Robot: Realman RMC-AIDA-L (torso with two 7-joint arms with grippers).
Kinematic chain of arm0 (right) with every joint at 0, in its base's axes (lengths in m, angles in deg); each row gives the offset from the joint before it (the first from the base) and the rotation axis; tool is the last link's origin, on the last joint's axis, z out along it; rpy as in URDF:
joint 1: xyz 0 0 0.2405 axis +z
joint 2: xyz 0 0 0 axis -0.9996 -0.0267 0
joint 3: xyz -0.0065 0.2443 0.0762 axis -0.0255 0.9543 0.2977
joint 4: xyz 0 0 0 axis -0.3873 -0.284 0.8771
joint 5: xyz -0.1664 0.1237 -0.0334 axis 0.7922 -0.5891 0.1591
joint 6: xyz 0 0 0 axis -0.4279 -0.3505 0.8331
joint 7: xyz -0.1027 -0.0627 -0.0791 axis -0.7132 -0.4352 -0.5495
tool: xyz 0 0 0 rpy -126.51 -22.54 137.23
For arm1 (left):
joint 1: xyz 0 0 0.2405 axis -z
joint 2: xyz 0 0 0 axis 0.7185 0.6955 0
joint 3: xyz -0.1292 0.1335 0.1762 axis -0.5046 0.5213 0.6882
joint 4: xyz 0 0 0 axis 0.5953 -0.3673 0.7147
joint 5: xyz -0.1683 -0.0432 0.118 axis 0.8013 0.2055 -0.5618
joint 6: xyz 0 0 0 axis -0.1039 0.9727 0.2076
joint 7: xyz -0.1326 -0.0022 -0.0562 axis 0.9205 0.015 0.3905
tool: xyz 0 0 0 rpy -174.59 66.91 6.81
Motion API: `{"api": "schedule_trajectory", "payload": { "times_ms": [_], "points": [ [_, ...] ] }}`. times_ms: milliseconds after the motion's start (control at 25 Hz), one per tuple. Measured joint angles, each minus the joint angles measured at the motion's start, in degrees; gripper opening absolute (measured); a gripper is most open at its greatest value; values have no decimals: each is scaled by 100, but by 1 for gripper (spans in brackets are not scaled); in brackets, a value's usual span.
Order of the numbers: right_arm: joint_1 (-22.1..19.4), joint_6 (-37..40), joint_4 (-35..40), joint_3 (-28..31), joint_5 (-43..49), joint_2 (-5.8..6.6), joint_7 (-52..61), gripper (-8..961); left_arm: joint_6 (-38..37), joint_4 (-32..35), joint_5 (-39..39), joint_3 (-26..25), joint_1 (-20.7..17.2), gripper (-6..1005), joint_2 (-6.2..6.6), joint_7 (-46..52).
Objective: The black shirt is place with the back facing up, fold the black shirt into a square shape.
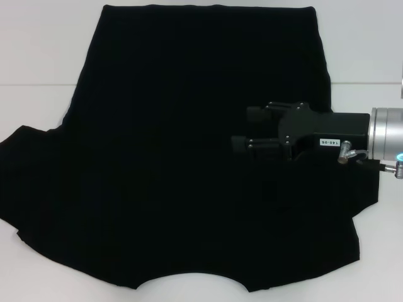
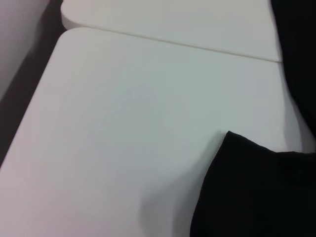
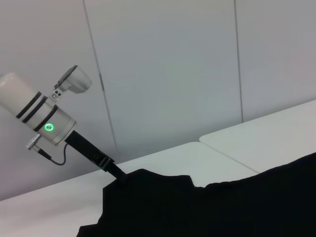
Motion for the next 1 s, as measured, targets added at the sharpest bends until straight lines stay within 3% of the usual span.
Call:
{"api": "schedule_trajectory", "payload": {
  "times_ms": [360,720,880,1000],
  "points": [
    [-15,3,-16,-9,0,0,-4,853,27,-20,29,40,30,-2,-14,-7],
    [-23,5,-2,-15,2,1,-19,853,63,-71,106,88,296,-2,-42,-18],
    [-22,8,8,-19,2,1,-21,854,18,-70,515,409,383,-2,-92,-276],
    [-35,9,9,-20,1,0,-21,854,-47,-32,930,904,401,-2,-201,-547]
  ]
}}
